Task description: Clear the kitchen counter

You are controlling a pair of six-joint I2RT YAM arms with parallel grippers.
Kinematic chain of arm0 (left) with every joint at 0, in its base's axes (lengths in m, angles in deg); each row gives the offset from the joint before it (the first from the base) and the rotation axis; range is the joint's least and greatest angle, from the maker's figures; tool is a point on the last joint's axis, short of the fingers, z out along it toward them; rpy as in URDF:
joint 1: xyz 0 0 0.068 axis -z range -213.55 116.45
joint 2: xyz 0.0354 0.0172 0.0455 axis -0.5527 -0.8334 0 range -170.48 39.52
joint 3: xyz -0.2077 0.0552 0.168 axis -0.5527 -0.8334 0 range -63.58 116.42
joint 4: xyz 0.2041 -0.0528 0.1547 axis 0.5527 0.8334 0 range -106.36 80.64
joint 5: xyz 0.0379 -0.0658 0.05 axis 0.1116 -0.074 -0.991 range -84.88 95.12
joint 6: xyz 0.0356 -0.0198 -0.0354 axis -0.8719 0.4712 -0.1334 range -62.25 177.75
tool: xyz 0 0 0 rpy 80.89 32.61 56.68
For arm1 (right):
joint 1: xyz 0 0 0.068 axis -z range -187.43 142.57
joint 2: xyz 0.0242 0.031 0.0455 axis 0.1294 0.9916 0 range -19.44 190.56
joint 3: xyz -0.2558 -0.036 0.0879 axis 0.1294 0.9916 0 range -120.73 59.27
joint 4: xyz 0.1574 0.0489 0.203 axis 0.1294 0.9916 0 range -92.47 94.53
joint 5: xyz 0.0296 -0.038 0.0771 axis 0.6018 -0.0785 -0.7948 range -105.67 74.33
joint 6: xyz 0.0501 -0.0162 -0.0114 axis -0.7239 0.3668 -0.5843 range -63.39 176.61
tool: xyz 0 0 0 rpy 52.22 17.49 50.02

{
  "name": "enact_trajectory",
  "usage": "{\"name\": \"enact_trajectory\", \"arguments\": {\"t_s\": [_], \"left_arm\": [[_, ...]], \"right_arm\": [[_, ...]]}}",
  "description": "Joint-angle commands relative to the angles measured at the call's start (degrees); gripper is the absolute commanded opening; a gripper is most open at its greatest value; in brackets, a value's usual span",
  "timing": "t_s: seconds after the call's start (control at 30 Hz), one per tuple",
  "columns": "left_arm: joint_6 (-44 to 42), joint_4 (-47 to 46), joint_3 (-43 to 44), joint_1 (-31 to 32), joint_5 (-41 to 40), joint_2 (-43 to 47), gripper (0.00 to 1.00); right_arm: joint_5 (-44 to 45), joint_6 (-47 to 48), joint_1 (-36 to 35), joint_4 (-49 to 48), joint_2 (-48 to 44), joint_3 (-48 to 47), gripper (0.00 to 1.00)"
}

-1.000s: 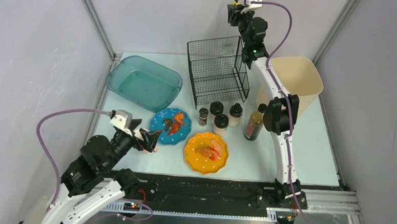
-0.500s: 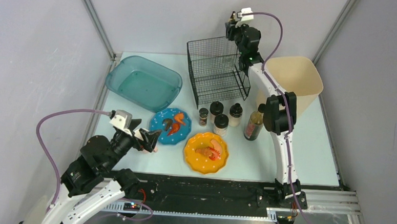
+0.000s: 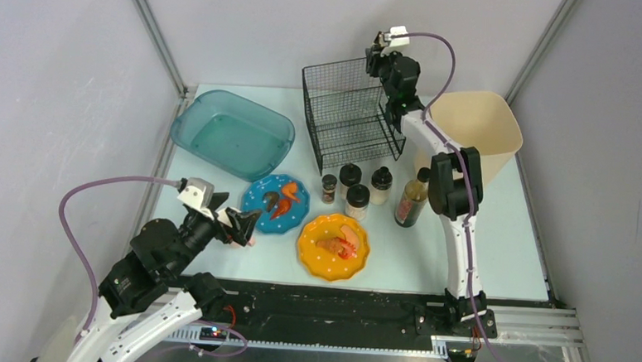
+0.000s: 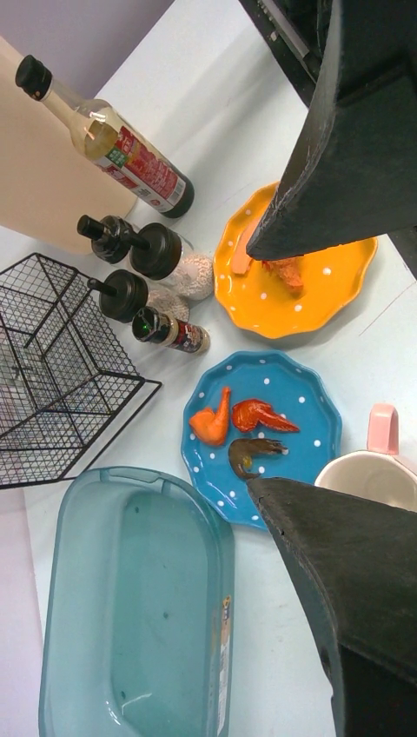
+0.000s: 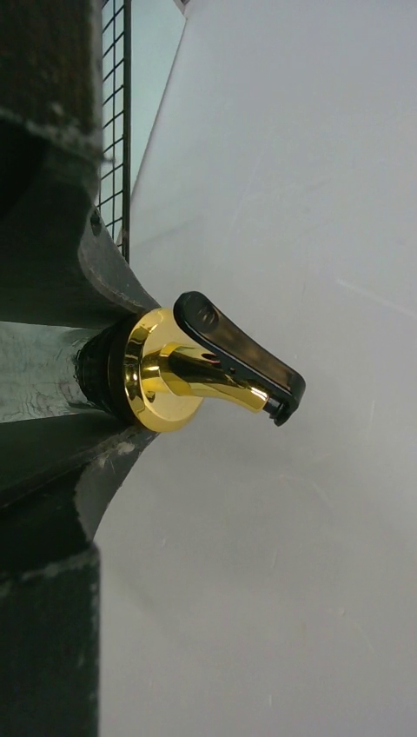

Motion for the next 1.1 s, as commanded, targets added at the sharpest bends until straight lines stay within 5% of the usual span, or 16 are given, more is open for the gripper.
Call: {"name": "enact_trajectory", "arguments": {"t_s": [0.0,0.17,0.23,0.53,0.73,1.07], "left_arm": [[-1.3,-1.5,-0.2,-0.5,0.3,0.2,0.98],[-1.3,-1.5,-0.2,-0.5,0.1,0.3,0.98],[-1.3,-1.5,-0.3,-0.4,0.0,0.3,0.98],[-1.3,-1.5,-0.3,-0.5,-0.4,0.9,0.98],[-1.3,-1.5,-0.3,-0.4,-0.2,1.4,0.98],[-1.4,-1.5,-0.2,-0.4,-0.6,2.2,0.98]], "right_arm": [[1.6,-0.4,0.1,-3.9,-5.4,2.3,0.16],[2.9,-0.6,-0.3,-3.5,-8.0,3.3,0.56],[3.0,-0.2,-0.6,-3.2,-9.4,3.4,0.63],[4.9,1.7,-1.7,6.7,-18.4,2.5,0.78],[8.9,7.0,-5.0,5.1,-31.4,15.0,0.83],[17.1,5.9,-11.6,25.5,-53.6,32.3,0.83]]}}
